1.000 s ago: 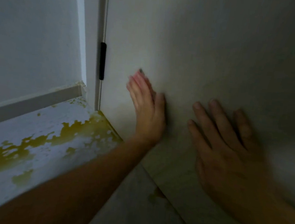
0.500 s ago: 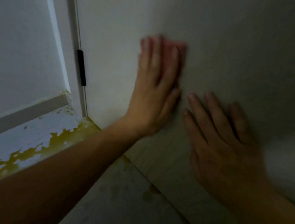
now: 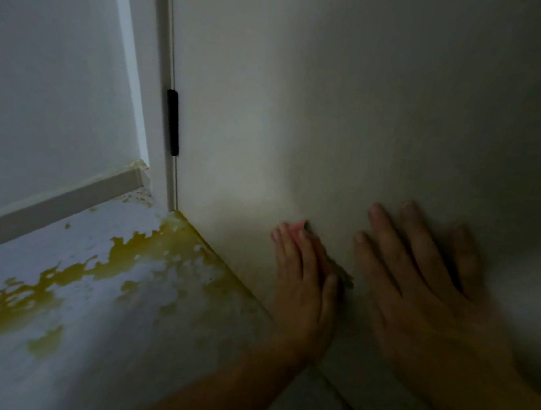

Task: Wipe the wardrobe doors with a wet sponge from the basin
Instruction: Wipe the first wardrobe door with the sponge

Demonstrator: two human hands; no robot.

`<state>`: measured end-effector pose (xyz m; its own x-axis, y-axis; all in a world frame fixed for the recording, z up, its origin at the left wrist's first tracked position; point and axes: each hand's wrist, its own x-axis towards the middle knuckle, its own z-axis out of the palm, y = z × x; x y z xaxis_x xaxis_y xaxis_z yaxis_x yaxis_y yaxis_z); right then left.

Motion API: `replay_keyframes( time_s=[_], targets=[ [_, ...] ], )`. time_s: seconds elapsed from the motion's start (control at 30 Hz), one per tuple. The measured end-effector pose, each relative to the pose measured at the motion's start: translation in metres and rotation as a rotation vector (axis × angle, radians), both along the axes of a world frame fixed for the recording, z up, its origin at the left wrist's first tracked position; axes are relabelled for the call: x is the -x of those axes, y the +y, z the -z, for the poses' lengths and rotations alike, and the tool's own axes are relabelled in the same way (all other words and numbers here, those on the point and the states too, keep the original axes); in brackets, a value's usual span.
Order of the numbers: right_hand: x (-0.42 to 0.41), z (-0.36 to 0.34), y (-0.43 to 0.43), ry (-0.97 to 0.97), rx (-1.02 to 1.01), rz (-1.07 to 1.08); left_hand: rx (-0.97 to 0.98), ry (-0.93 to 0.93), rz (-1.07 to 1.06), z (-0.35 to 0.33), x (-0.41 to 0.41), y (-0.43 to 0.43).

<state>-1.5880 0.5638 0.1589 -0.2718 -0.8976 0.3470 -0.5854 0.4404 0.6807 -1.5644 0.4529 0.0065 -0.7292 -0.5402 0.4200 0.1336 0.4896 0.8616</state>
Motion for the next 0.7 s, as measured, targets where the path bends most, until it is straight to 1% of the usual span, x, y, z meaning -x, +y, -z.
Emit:
replay_keyframes(
  time_s=[0.07, 0.17, 0.23, 0.27, 0.33, 0.4, 0.43, 0.47, 0.5, 0.57, 0.63, 0.7],
  targets=[
    [0.001, 0.001, 0.001, -0.001, -0.005, -0.014, -0.116, -0.085, -0.029, 0.012, 0.002, -0.012],
    [0.002, 0.010, -0.005, -0.018, -0.037, -0.032, -0.359, -0.126, -0.247, 0.014, 0.028, -0.066],
    [0.005, 0.022, -0.015, -0.055, -0.101, -0.030, -0.527, -0.155, -0.311, 0.024, 0.039, -0.088],
    [0.006, 0.029, -0.019, -0.078, -0.130, -0.027, -0.566, -0.190, -0.309, 0.035, 0.039, -0.085],
    [0.008, 0.041, -0.025, -0.099, -0.167, -0.030, -0.634, -0.270, -0.283, 0.054, 0.027, -0.055],
    [0.009, 0.052, -0.021, -0.114, -0.199, -0.039, -0.576, -0.362, -0.186, 0.065, 0.007, -0.011],
    [0.008, 0.057, -0.018, -0.132, -0.207, -0.043, -0.614, -0.385, -0.153, 0.065, 0.003, 0.005],
    [0.007, 0.061, -0.014, -0.153, -0.220, -0.040, -0.697, -0.408, -0.131, 0.063, 0.002, 0.012],
    [0.007, 0.063, -0.012, -0.176, -0.241, -0.027, -0.763, -0.440, -0.138, 0.064, 0.005, 0.007],
    [0.007, 0.064, -0.010, -0.199, -0.255, -0.011, -0.822, -0.421, -0.213, 0.068, 0.016, -0.025],
    [0.006, 0.063, -0.011, -0.227, -0.238, -0.015, -0.833, -0.438, -0.370, 0.100, 0.030, -0.069],
    [0.005, 0.060, -0.013, -0.234, -0.237, -0.032, -0.923, -0.528, -0.426, 0.133, 0.040, -0.092]
  ],
)
